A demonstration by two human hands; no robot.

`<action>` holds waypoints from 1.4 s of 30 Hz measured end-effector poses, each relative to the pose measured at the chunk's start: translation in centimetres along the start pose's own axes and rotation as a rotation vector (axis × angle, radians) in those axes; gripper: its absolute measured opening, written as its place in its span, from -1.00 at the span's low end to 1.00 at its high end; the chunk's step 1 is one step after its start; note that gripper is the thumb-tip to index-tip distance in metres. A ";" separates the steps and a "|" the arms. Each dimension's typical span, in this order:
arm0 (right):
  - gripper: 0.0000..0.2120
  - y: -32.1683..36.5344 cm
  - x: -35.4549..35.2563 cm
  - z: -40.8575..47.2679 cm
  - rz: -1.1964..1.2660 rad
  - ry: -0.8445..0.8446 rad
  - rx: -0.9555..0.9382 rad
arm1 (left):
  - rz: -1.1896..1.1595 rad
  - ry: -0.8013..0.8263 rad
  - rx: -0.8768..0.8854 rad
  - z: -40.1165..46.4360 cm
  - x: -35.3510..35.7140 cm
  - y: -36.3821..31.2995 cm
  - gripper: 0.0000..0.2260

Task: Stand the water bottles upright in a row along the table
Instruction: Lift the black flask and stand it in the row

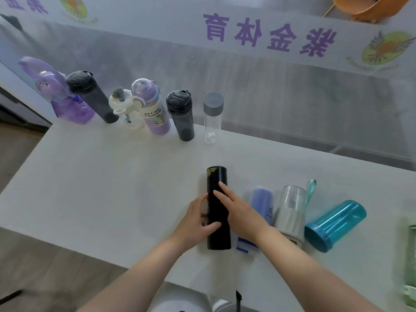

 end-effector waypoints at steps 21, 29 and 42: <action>-0.13 2.1 -3.6 -2.7 0.115 -0.242 -0.212 | -0.689 0.090 -0.223 -1.6 -0.2 -3.9 -0.49; -0.33 2.2 -5.7 -2.9 0.188 -0.344 -0.185 | -0.458 0.057 -0.211 -1.1 -1.4 -4.5 -0.59; -0.37 -0.5 -7.8 -0.6 0.566 -0.538 0.123 | -0.083 0.063 -0.063 0.3 -2.9 -5.6 -0.66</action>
Point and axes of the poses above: each hand's wrist, its own z-axis towards the middle knuckle, its own x-axis out of the palm, y = z × x, the point moved 10 cm from there along z, towards the middle knuckle, and after that the axes turned 3 degrees about x, right-handed, at the moved point
